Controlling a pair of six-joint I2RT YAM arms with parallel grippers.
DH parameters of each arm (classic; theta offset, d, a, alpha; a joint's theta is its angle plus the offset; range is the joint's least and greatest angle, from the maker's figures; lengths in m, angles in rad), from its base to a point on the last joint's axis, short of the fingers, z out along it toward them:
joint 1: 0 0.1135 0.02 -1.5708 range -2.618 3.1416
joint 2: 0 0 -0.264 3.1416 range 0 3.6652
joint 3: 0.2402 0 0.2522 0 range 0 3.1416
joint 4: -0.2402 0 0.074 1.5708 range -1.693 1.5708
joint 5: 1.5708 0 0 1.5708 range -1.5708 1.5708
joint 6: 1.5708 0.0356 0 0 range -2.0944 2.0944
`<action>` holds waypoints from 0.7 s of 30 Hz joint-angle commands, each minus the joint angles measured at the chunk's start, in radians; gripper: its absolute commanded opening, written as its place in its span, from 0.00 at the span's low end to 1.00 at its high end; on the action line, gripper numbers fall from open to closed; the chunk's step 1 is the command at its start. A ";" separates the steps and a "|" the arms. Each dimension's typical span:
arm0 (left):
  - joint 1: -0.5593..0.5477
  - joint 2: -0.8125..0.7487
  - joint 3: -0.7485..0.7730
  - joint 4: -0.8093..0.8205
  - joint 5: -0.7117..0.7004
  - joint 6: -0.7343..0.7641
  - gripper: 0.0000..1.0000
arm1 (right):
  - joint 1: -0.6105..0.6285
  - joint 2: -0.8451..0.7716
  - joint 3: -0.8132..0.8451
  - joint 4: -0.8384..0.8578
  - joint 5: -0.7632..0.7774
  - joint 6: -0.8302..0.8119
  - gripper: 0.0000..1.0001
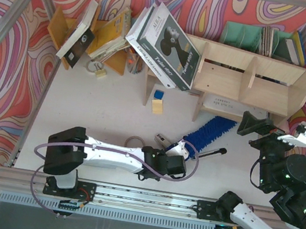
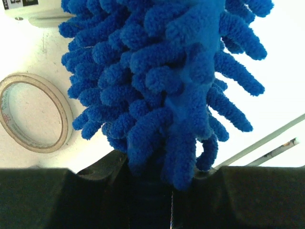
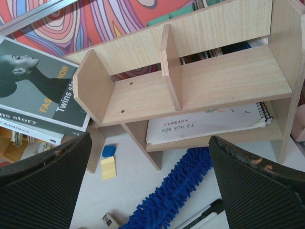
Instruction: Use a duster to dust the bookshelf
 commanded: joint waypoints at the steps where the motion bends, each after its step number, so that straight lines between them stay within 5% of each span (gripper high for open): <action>1: 0.006 0.026 0.057 0.057 -0.080 -0.046 0.00 | 0.005 0.010 0.003 -0.002 0.006 0.004 0.99; 21: 0.007 -0.086 -0.066 0.039 -0.164 -0.266 0.00 | 0.005 0.006 -0.009 0.024 0.011 -0.022 0.99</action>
